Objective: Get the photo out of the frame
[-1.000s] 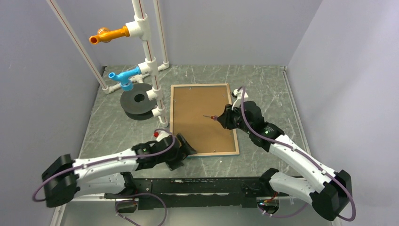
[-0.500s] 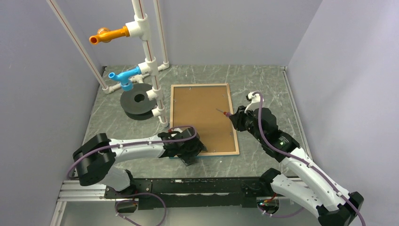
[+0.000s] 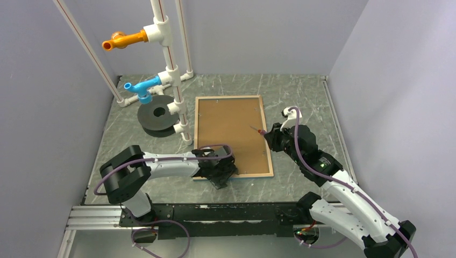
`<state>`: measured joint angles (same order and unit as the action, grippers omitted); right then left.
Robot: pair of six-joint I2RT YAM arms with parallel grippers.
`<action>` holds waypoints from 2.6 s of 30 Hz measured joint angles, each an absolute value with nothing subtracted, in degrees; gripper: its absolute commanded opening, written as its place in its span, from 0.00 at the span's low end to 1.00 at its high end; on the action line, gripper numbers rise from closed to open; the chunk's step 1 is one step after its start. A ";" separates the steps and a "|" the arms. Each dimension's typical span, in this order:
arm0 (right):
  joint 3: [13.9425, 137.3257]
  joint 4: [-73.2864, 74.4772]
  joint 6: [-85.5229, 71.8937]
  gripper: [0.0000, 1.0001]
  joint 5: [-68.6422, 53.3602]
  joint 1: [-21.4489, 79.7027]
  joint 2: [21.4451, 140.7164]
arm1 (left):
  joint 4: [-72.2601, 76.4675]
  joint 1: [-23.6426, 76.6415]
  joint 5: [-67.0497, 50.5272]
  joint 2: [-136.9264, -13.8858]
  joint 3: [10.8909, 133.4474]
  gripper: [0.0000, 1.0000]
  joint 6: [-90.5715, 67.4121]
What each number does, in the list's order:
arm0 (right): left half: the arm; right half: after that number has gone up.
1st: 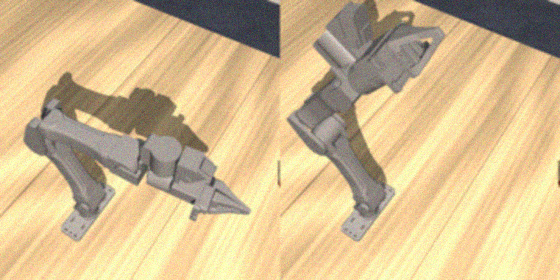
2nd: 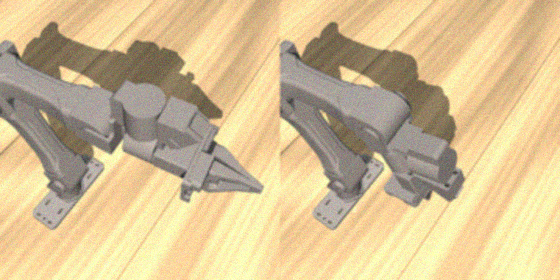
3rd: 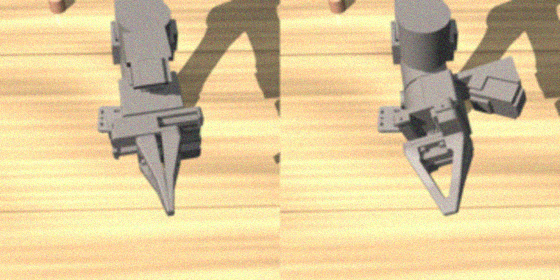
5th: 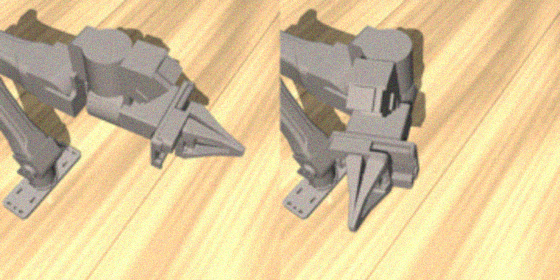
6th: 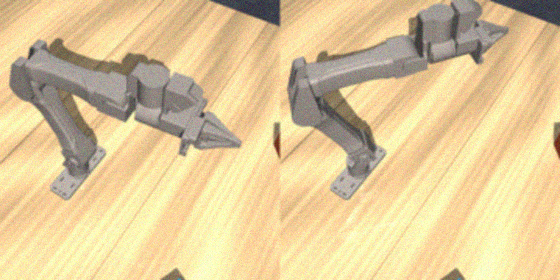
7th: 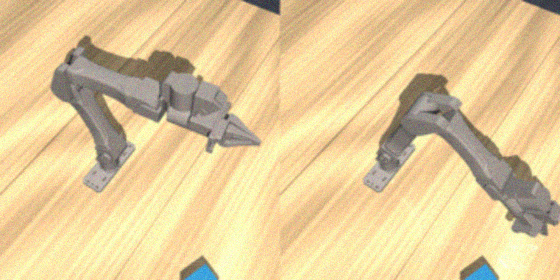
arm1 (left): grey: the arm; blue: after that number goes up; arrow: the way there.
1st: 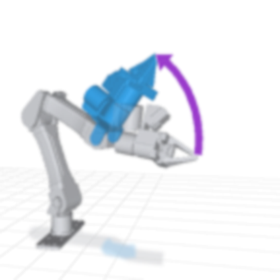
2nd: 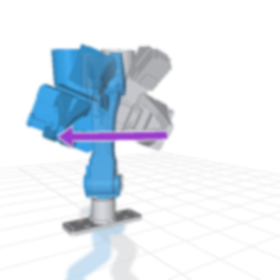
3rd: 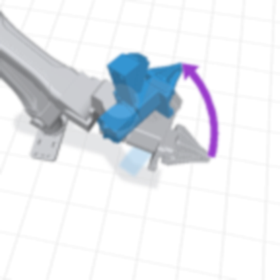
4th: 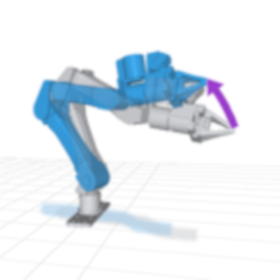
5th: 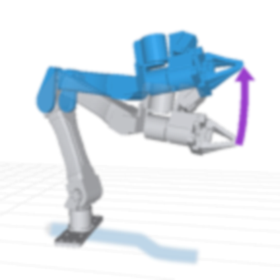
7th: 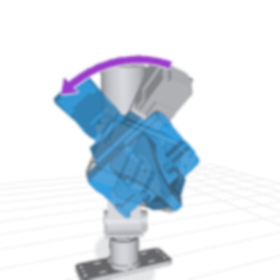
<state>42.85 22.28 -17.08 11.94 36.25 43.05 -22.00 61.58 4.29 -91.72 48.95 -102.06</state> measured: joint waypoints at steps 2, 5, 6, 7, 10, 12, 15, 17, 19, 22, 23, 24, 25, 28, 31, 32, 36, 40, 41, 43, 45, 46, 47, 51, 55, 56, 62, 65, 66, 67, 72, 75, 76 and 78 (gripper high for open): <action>42.65 22.33 -17.02 0.00 11.94 36.25 43.05 | -21.98 61.60 4.36 -91.94 49.30 0.83 -102.15; 42.63 22.33 -16.88 0.00 11.94 36.25 43.05 | -22.20 61.60 4.40 -92.49 50.33 0.87 -102.17; 42.63 22.31 -16.88 0.00 11.94 36.25 43.05 | -22.55 61.60 4.43 -92.75 50.81 0.87 -102.21; 42.63 22.35 -16.86 0.00 11.92 36.25 43.05 | -23.33 61.60 4.51 -93.03 51.44 0.86 -102.24; 42.63 22.41 -16.86 0.00 11.92 36.25 42.98 | -32.10 61.69 5.41 -94.80 55.70 0.83 -108.95; 42.63 22.46 -16.86 0.00 11.92 36.25 42.85 | -36.77 61.69 6.13 -95.53 57.45 0.81 -112.42; 42.63 22.50 -16.86 0.00 11.92 36.25 42.50 | -42.72 61.71 7.05 -97.12 59.72 0.81 -115.50; 42.63 22.55 -16.88 0.00 11.90 36.25 42.28 | -45.91 61.69 7.46 -99.09 61.52 0.81 -116.73; 42.63 22.57 -16.88 0.00 11.90 36.25 42.13 | -47.68 61.69 7.46 -100.55 63.26 0.76 -117.56; 42.63 22.68 -16.88 0.00 11.90 36.25 41.85 | -47.66 61.69 7.44 -101.43 64.03 0.65 -118.45; 42.63 22.68 -16.88 0.00 11.90 36.25 41.76 | -47.40 61.69 7.49 -101.45 64.01 0.60 -118.50; 42.63 22.70 -16.88 0.00 11.92 36.25 41.63 | -46.94 61.69 7.68 -101.49 64.01 0.54 -118.80; 42.63 22.74 -16.88 0.00 11.94 36.25 41.50 | -46.59 61.69 7.81 -101.54 64.01 0.48 -119.02; 42.63 22.90 -16.91 0.00 12.43 36.25 40.75 | -45.28 61.67 8.80 -101.80 64.25 0.31 -119.74; 42.63 23.35 -17.10 0.00 13.87 36.25 39.64 | -45.52 62.04 9.39 -101.84 64.45 0.25 -121.34; 42.63 23.55 -17.19 0.00 14.68 36.25 39.11 | -45.52 62.11 9.93 -101.86 64.53 0.20 -121.36; 42.74 24.23 -17.61 0.00 17.98 36.25 36.56 | -45.10 62.57 11.73 -102.43 65.06 0.00 -119.81; 43.24 24.99 -17.78 0.00 20.95 36.25 35.55 | -43.92 62.59 12.64 -102.50 64.93 0.00 -116.18; 43.31 25.21 -17.87 0.00 21.45 36.25 35.57 | -43.09 62.59 13.10 -102.26 64.53 0.00 -114.91; 43.35 25.63 -18.26 0.00 22.65 36.25 36.05 | -40.34 62.59 14.09 -101.34 63.00 0.00 -111.61; 43.35 26.15 -18.68 0.00 23.44 36.25 36.97 | -36.86 62.54 15.11 -100.12 60.97 0.00 -107.66; 43.35 26.26 -18.79 0.00 23.57 36.25 37.19 | -34.68 62.50 15.75 -99.42 59.79 0.00 -105.01; 43.35 26.41 -19.09 0.00 23.62 36.25 37.71 | -32.77 62.46 16.29 -98.78 58.70 0.00 -102.39; 43.35 26.52 -20.21 0.00 23.90 36.25 40.18 | -25.39 62.35 16.78 -96.18 54.22 0.00 -93.01; 43.33 26.44 -22.09 0.00 25.93 36.25 43.86 | -17.47 62.37 16.38 -92.66 48.14 0.00 -87.46; 43.33 26.44 -22.59 0.00 26.70 36.25 44.99 | -15.55 62.39 16.38 -91.74 46.54 0.00 -86.78; 43.29 25.23 -24.10 0.00 28.71 32.62 50.89 | -9.54 62.50 16.43 -88.42 41.10 0.00 -85.52; 43.24 24.36 -24.25 0.00 28.53 27.59 53.87 | -7.79 62.17 16.29 -87.39 39.51 0.00 -84.97; 43.18 23.86 -24.23 0.00 28.51 25.96 54.81 | -7.46 61.98 16.10 -87.20 39.22 0.00 -84.71; 43.11 23.33 -24.23 0.00 28.51 24.73 55.59 | -7.20 61.80 15.86 -87.09 39.07 0.00 -84.55; 43.09 19.29 -24.25 0.00 27.20 17.56 62.06 | -6.57 61.21 14.76 -87.07 38.85 0.00 -83.18; 43.11 15.92 -24.18 0.00 24.99 14.28 66.81 | -6.48 61.04 14.28 -87.11 38.94 0.00 -82.37; 43.11 14.41 -24.12 0.00 24.51 13.56 67.99 | -6.61 61.01 14.20 -87.15 39.07 0.00 -82.13; 43.11 11.25 -23.88 0.00 23.00 12.36 69.52 | -6.94 60.93 13.98 -87.33 39.51 0.00 -81.67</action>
<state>43.11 11.25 -23.88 23.00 12.36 69.52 -6.94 60.93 13.98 -87.33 39.51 -81.67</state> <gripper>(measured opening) 0.282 0.327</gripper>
